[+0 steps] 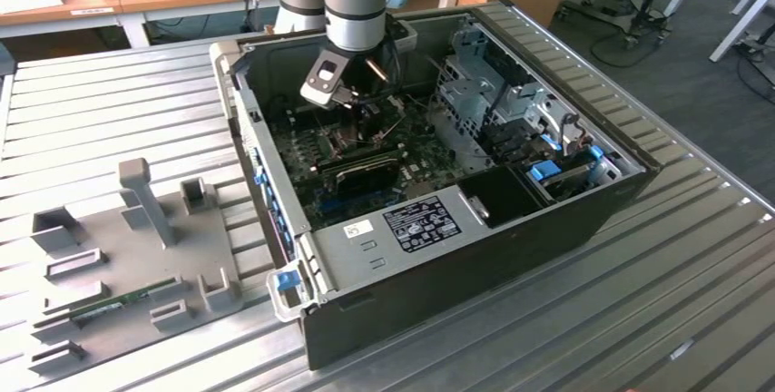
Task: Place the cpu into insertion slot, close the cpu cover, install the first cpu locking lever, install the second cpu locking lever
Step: 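Place the cpu into insertion slot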
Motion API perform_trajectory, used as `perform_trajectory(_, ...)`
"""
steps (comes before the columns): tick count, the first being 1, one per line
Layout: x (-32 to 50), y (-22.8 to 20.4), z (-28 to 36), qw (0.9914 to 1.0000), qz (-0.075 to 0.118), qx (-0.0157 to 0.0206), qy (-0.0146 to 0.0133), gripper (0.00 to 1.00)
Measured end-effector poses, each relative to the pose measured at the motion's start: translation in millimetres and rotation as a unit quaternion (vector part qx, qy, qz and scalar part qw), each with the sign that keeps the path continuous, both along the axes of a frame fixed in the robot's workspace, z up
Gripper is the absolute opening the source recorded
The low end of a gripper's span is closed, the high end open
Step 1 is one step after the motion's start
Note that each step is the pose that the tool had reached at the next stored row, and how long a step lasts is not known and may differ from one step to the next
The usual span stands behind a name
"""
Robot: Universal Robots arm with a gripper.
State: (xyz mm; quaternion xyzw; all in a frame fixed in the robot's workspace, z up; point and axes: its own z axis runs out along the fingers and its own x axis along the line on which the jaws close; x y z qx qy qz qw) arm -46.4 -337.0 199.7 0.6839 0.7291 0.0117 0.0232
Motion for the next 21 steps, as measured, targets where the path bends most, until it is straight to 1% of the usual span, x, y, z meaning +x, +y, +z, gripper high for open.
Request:
perform_trajectory(2, 0.0, 0.0, 0.0, 0.99999, -0.004, 0.0002, -0.0001, 0.62)
perform_trajectory(4, 0.0, 0.0, 0.0, 0.99986, -0.017, 0.0004, 0.0, 0.62)
perform_trajectory(6, 0.0, -0.1, -0.1, 0.99953, -0.031, 0.0004, 0.0001, 0.62)
perform_trajectory(15, 0.0, 0.0, -0.6, 0.99948, -0.032, 0.0001, 0.0, 0.62)
perform_trajectory(21, 0.0, 1.6, -1.6, 0.99948, -0.032, -0.0002, 0.0, 0.62)
